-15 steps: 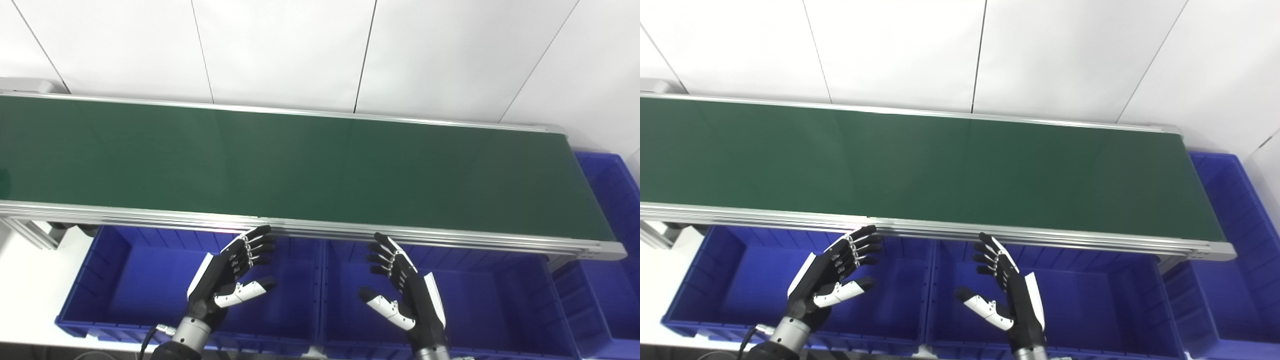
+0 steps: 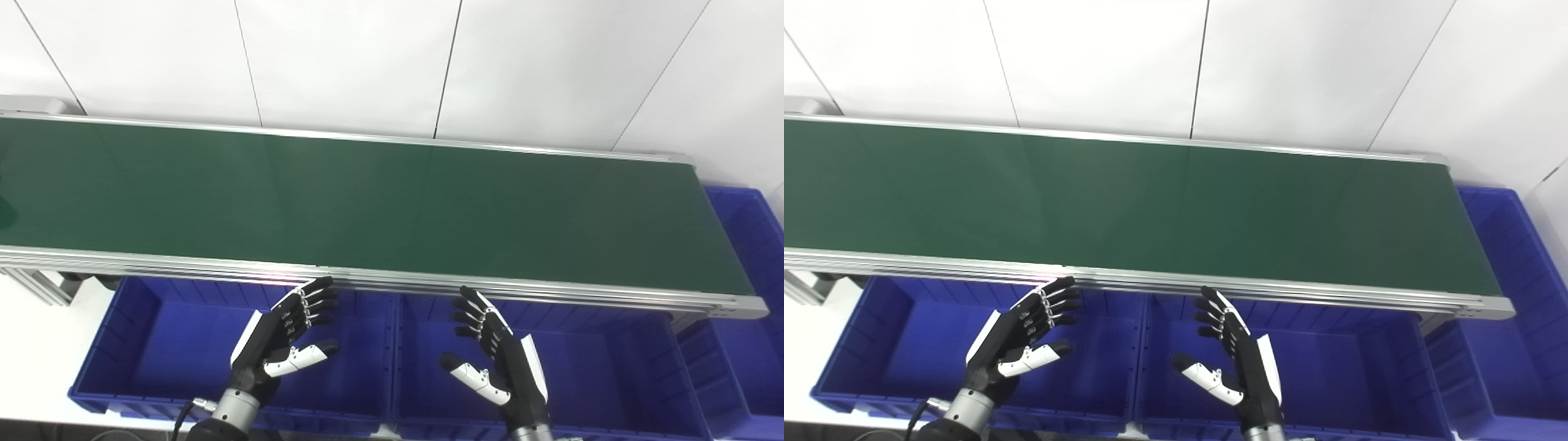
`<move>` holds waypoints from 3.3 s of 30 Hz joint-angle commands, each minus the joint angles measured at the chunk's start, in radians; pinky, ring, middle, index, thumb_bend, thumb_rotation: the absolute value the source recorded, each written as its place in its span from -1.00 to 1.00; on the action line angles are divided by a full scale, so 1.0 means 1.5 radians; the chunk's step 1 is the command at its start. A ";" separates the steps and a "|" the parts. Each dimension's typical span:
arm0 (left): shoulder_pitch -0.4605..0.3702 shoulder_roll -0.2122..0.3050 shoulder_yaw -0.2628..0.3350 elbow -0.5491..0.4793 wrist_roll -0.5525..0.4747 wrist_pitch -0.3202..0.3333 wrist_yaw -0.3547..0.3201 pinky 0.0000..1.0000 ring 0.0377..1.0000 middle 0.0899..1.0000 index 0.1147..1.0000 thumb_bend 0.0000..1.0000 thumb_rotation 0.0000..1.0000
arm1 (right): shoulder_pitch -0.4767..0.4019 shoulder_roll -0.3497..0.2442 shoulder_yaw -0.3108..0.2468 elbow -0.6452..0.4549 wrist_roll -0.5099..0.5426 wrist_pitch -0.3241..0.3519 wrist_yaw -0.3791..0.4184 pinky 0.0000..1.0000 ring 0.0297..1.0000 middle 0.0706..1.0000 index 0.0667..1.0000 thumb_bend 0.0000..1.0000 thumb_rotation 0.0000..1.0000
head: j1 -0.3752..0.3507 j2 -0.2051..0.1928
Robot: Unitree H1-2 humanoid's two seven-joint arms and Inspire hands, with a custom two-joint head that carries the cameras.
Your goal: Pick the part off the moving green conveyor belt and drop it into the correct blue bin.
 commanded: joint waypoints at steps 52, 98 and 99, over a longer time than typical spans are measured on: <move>-0.007 -0.001 -0.002 -0.004 0.001 -0.022 -0.004 0.46 0.54 0.55 0.62 0.81 -0.30 | -0.013 -0.001 -0.001 0.002 0.004 -0.037 0.001 0.45 0.55 0.63 0.73 0.55 0.07 | 0.006 -0.006; -0.046 -0.045 -0.015 0.170 0.022 -0.133 0.001 0.46 0.53 0.54 0.57 0.76 -0.61 | -0.044 -0.054 0.001 0.130 0.058 -0.093 0.000 0.46 0.58 0.68 0.77 0.40 -0.02 | 0.190 -0.209; -0.049 -0.045 -0.014 0.175 0.021 -0.135 0.001 0.45 0.52 0.53 0.57 0.77 -0.62 | -0.047 -0.054 0.002 0.134 0.057 -0.093 -0.002 0.46 0.58 0.69 0.77 0.40 -0.03 | 0.191 -0.212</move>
